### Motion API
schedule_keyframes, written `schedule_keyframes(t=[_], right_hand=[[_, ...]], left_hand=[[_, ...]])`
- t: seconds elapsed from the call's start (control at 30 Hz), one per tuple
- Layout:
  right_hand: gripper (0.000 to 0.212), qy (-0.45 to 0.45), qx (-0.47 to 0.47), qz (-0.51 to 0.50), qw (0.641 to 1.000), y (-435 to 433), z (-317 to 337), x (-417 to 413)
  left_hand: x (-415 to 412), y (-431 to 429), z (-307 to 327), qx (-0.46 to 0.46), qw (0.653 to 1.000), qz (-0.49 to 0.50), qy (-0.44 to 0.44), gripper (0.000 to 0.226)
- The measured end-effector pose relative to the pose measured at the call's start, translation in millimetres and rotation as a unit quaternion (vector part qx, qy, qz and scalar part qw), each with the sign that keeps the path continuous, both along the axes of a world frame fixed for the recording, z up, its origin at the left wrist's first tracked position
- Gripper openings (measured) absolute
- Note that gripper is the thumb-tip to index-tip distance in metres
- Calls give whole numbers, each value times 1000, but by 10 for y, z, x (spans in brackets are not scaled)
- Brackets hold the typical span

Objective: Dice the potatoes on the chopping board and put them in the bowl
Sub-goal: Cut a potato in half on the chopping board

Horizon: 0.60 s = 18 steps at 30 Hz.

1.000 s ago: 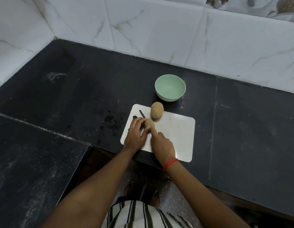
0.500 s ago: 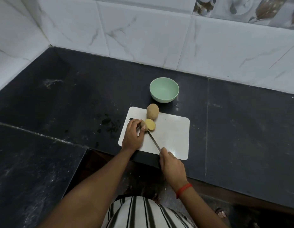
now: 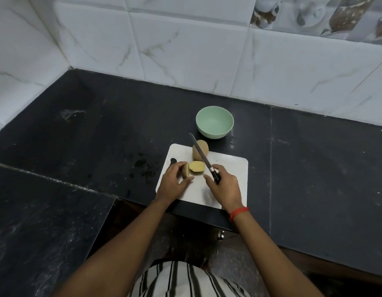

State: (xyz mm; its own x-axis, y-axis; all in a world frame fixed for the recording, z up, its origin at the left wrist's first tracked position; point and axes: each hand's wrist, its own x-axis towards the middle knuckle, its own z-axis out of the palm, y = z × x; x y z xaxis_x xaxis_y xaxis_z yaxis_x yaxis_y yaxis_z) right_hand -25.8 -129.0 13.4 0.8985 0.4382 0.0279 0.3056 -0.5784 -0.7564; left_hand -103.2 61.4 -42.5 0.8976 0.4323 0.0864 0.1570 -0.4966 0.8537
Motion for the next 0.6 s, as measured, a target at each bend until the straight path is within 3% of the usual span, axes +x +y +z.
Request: schedule_keyframes(t=[0.13, 0.3, 0.47, 0.6], right_hand=[[49, 34, -34, 35, 998, 308, -157, 230], [53, 47, -54, 48, 996, 376, -309, 298], [39, 32, -48, 42, 997, 380, -336, 335], [44, 21, -63, 37, 997, 425, -337, 309]], left_hand=[[-1, -13, -40, -24, 999, 22, 4, 56], [-3, -10, -34, -42, 998, 36, 8, 57], [-4, -7, -52, -66, 997, 44, 20, 64], [6, 3, -29, -70, 996, 45, 15, 63]])
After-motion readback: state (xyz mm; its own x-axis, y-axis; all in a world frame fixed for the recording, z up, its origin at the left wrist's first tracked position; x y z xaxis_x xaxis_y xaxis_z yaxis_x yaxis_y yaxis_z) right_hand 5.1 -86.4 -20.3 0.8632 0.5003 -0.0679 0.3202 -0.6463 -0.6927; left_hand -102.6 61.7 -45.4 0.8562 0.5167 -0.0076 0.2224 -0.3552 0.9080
